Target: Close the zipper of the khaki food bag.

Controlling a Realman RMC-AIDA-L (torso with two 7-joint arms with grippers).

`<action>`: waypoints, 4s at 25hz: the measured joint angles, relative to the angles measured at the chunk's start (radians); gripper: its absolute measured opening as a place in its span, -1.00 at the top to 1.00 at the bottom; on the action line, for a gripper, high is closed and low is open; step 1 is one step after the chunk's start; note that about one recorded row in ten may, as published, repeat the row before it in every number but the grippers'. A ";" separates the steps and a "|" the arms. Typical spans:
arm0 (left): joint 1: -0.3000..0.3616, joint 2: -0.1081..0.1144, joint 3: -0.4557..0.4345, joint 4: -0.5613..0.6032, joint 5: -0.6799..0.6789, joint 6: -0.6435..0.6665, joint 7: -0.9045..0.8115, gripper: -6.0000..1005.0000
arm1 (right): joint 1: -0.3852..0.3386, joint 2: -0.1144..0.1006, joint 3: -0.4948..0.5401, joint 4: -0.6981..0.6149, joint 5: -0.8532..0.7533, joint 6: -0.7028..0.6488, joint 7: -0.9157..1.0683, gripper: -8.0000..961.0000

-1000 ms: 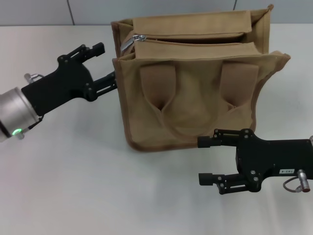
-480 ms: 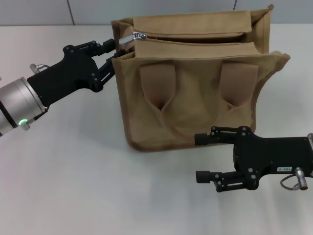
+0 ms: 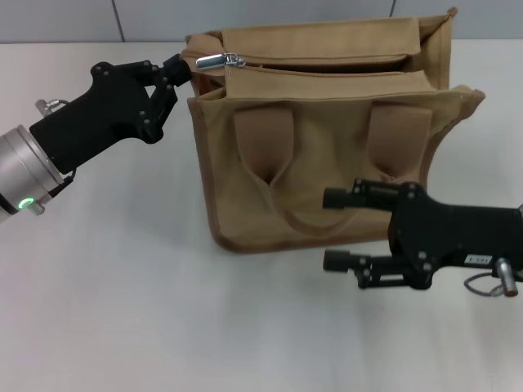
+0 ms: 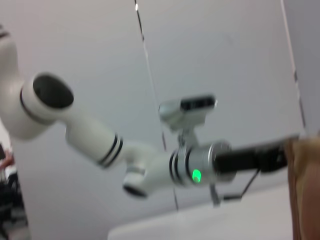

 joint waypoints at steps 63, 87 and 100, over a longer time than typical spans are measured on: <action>-0.106 -0.008 -0.001 -0.126 -0.067 0.108 0.083 0.95 | 0.268 0.010 -0.343 -0.172 0.265 0.460 0.939 0.40; -0.090 -0.005 -0.002 -0.154 -0.155 0.086 0.058 0.96 | 0.162 0.015 -0.338 -0.255 0.282 0.441 0.886 0.78; -0.077 -0.001 -0.003 -0.148 -0.175 0.090 0.052 0.95 | 0.074 0.000 -0.335 -0.326 0.275 0.450 0.921 0.77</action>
